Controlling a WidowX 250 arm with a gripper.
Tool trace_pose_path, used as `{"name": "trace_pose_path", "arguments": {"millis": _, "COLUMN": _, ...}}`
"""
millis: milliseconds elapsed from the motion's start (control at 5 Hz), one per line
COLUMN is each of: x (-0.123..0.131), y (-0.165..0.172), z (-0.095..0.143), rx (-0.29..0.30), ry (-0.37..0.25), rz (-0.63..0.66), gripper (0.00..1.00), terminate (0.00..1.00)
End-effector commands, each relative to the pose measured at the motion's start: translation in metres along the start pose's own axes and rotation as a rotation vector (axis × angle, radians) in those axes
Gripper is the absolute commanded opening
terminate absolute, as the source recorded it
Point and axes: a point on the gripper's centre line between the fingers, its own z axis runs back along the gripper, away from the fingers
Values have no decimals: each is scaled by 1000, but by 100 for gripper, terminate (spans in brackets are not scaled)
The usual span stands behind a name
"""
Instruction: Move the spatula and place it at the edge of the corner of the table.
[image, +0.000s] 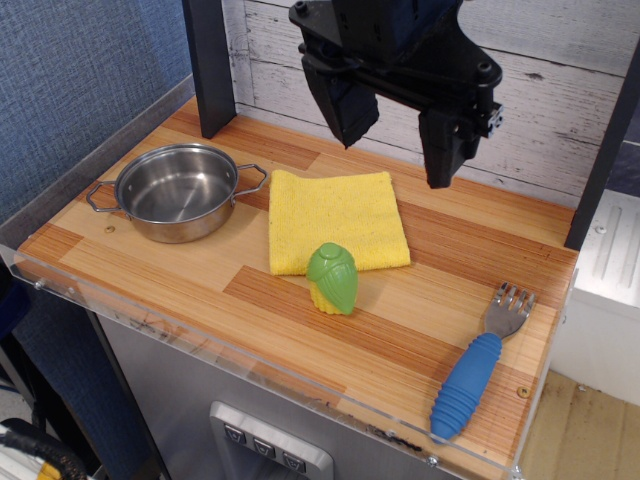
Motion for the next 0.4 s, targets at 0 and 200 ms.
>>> {"name": "trace_pose_path", "arguments": {"millis": 0, "x": 3, "y": -2, "z": 17, "rx": 2, "ry": -47, "rz": 0, "gripper": 100, "terminate": 0}}
{"name": "trace_pose_path", "arguments": {"millis": 200, "x": 3, "y": -2, "z": 17, "rx": 2, "ry": -47, "rz": 0, "gripper": 100, "terminate": 100}}
